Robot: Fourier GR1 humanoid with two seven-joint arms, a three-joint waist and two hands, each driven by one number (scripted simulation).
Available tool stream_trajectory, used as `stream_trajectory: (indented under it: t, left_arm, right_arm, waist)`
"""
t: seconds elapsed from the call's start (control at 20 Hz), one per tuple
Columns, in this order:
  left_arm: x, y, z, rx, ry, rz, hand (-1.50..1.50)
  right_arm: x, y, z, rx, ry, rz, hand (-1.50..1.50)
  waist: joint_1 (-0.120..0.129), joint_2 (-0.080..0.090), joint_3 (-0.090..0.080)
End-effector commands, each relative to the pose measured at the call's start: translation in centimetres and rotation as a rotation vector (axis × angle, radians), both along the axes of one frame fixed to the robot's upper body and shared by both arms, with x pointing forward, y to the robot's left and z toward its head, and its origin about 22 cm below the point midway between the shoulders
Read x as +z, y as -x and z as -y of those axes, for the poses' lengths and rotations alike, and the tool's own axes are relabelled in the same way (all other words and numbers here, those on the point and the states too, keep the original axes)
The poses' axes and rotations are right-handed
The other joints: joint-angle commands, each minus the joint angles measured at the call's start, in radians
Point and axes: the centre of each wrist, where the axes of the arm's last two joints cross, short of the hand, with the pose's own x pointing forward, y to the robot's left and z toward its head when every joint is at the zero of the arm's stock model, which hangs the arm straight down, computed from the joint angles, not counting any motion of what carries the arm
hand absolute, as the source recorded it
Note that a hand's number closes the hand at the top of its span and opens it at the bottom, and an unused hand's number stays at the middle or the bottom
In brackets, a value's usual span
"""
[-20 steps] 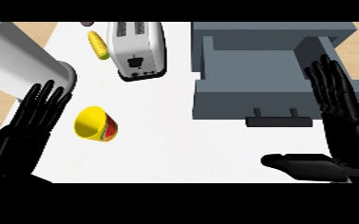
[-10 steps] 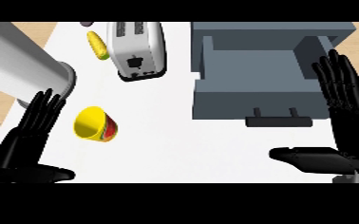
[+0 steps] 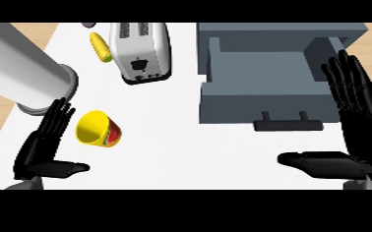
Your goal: Pick up the cup, place it into the drawer and close the drawer
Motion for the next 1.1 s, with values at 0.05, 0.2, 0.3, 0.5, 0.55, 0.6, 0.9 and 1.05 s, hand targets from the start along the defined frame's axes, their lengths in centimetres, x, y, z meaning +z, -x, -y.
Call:
stream_trajectory:
  t: [0.05,0.2,0.3,0.5,0.55,0.6,0.9,1.05]
  left_arm:
    - [-3.6,-0.5,-0.7,-0.004,0.009,-0.005,-1.5]
    - [-4.8,0.2,-2.2,0.002,0.024,-0.01,-1.5]
    - [-6.0,-0.9,-1.1,0.017,0.03,0.0,-1.5]
    - [-5.9,-1.1,-1.3,0.018,0.048,0.006,-1.5]
    - [-6.3,-1.1,-1.2,0.029,0.059,0.025,-1.5]
    - [-6.9,0.8,-2.8,0.042,0.05,0.029,-1.5]
    - [-6.9,-1.5,-0.6,0.02,0.016,0.031,-1.5]
    - [-7.1,-0.5,-1.7,0.025,0.035,0.06,-1.5]
  right_arm:
    - [-0.1,0.4,-0.6,0.001,-0.002,0.004,-1.5]
    - [1.6,0.3,-0.6,0.007,-0.005,-0.002,-1.5]
    - [0.2,-0.2,-0.7,0.01,0.005,0.018,-1.5]
    - [-0.9,0.8,-0.1,0.024,0.017,0.0,-1.5]
    - [0.3,0.6,1.1,0.026,-0.006,-0.002,-1.5]
    - [-0.9,0.7,-0.4,0.037,0.012,-0.014,-1.5]
    - [0.6,-0.9,0.3,0.027,-0.002,0.008,-1.5]
    - [-1.3,0.3,-0.4,0.033,0.005,-0.001,-1.5]
  waist:
    - [-0.001,0.0,0.0]
    - [-0.001,0.0,0.0]
    - [-0.008,0.003,-0.001]
    - [-0.003,0.001,0.0]
    - [-0.009,0.002,-0.001]
    - [-0.011,0.004,-0.002]
    - [-0.012,0.005,-0.002]
    - [-0.016,0.007,-0.003]
